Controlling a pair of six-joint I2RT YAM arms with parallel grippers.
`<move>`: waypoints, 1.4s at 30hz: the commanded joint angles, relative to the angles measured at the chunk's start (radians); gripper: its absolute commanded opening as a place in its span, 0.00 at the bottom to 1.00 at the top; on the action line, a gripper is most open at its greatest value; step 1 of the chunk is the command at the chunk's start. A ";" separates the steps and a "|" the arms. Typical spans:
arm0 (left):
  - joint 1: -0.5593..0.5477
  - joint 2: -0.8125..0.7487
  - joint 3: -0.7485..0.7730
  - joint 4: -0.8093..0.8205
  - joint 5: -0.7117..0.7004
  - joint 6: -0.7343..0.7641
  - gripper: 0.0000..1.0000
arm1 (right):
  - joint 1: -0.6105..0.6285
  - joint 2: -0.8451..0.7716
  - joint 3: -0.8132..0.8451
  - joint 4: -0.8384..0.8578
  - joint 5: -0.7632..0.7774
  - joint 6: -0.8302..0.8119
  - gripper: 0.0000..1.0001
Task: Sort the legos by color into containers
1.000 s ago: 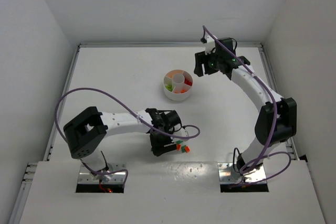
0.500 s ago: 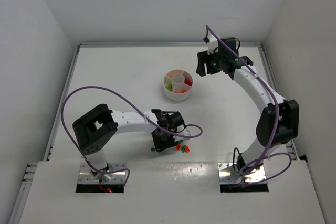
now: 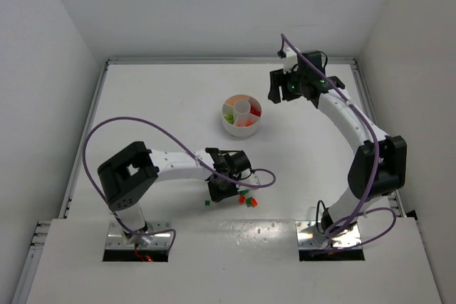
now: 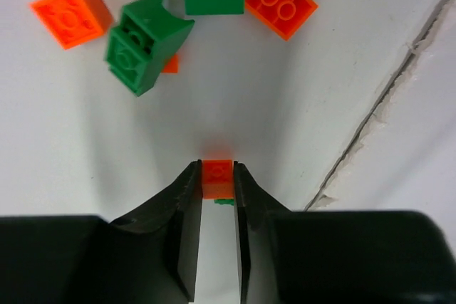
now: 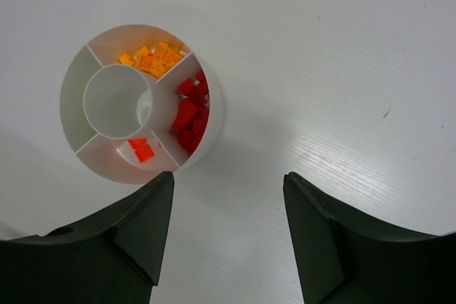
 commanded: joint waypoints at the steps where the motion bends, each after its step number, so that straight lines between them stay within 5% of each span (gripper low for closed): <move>1: 0.024 -0.090 0.066 0.003 0.011 0.045 0.23 | -0.012 -0.040 -0.005 0.019 -0.009 -0.009 0.63; 7: 0.123 -0.111 0.381 -0.006 -0.011 0.085 0.20 | -0.022 -0.060 -0.057 0.009 -0.055 -0.020 0.66; 17: 0.321 0.117 0.773 0.022 0.009 -0.025 0.17 | -0.074 -0.121 -0.226 -0.024 -0.173 -0.072 0.67; 33: 0.387 0.287 0.914 -0.035 0.061 -0.057 0.17 | -0.211 -0.143 -0.290 -0.033 -0.357 -0.005 0.67; 42: 0.387 0.344 0.945 -0.056 0.028 -0.048 0.29 | -0.208 -0.143 -0.299 -0.073 -0.440 -0.090 0.68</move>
